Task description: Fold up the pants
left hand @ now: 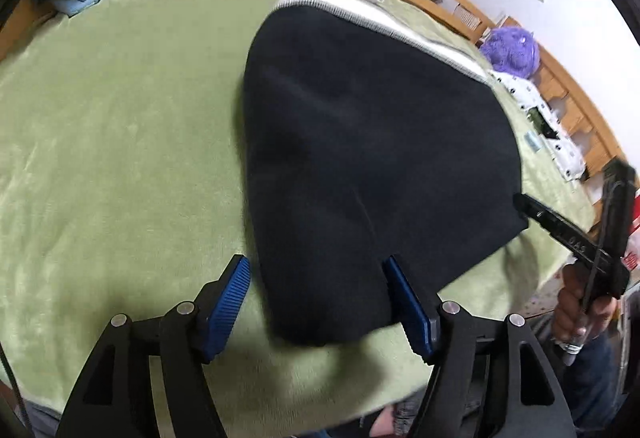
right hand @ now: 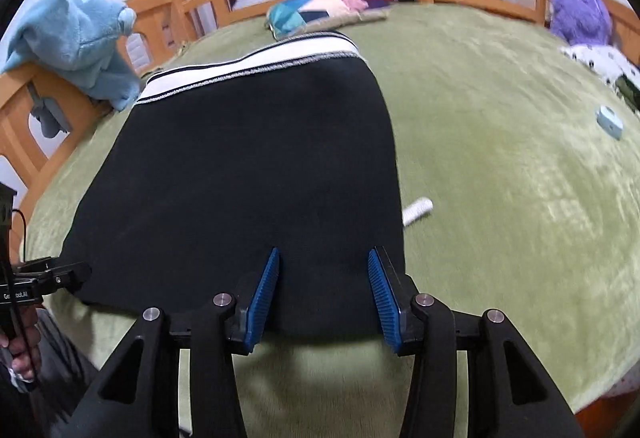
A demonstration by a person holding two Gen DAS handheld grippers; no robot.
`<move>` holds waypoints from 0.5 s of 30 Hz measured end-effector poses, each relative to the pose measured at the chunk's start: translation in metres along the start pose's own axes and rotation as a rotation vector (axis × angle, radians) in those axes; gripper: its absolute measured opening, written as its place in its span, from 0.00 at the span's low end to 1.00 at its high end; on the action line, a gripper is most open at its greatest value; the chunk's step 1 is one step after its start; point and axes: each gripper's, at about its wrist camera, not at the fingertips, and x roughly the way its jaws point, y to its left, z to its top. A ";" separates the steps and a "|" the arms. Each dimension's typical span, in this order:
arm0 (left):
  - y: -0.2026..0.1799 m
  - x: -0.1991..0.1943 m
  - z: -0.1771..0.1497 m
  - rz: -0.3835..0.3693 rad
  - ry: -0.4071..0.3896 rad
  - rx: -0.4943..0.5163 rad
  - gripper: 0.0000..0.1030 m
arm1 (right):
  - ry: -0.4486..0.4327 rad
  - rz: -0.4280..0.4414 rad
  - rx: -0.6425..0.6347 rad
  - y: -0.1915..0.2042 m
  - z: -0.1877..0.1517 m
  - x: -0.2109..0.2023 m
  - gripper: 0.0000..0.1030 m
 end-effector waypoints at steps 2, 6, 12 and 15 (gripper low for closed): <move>-0.005 -0.013 0.008 0.029 -0.040 0.036 0.66 | -0.030 0.008 -0.001 0.006 -0.003 -0.024 0.44; -0.019 -0.027 0.034 0.089 -0.121 0.105 0.65 | -0.127 -0.005 -0.040 0.015 0.016 -0.040 0.46; -0.034 -0.008 0.100 0.080 -0.195 0.111 0.65 | -0.221 -0.020 -0.127 0.045 0.064 -0.027 0.46; -0.042 0.011 0.130 0.063 -0.207 0.119 0.65 | -0.244 0.015 -0.184 0.059 0.074 -0.010 0.51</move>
